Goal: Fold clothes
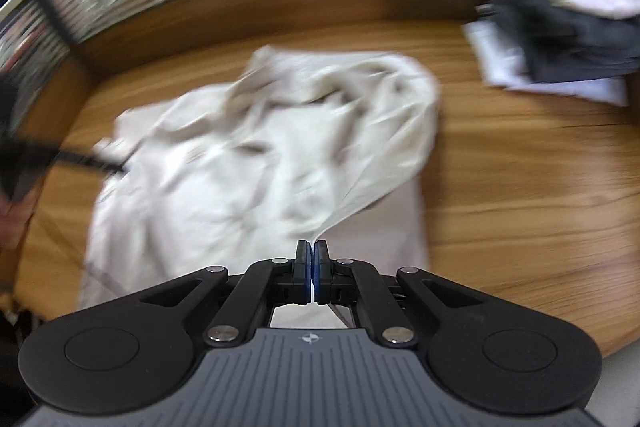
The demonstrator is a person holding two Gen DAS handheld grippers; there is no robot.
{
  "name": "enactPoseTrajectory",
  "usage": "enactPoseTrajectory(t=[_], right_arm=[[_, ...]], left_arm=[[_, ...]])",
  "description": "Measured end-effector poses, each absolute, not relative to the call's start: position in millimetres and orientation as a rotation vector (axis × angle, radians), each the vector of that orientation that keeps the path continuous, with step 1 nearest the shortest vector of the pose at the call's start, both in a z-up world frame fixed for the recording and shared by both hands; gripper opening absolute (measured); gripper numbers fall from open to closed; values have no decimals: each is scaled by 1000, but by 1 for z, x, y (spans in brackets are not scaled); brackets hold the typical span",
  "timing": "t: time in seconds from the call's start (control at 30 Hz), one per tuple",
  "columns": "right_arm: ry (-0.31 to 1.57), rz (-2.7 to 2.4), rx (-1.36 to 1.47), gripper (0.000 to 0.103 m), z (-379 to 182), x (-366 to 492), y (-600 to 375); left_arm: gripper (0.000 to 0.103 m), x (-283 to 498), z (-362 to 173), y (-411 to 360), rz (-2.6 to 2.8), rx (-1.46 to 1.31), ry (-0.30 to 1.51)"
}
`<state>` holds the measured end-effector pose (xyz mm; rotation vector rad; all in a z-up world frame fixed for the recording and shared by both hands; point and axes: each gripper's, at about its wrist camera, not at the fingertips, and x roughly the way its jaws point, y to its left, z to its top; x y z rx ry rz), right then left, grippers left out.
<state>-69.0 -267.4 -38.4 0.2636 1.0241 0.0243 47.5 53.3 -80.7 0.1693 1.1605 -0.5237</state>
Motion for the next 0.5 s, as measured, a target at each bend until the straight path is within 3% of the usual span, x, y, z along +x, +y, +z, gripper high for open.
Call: enactPoseTrajectory(t=[0.33, 0.5], right_arm=[[1147, 158, 210, 1, -83, -74, -144], [1192, 147, 214, 7, -103, -79, -125]], left_arm=[[46, 63, -68, 70, -566, 253, 1155], [46, 63, -77, 86, -563, 277, 1163]])
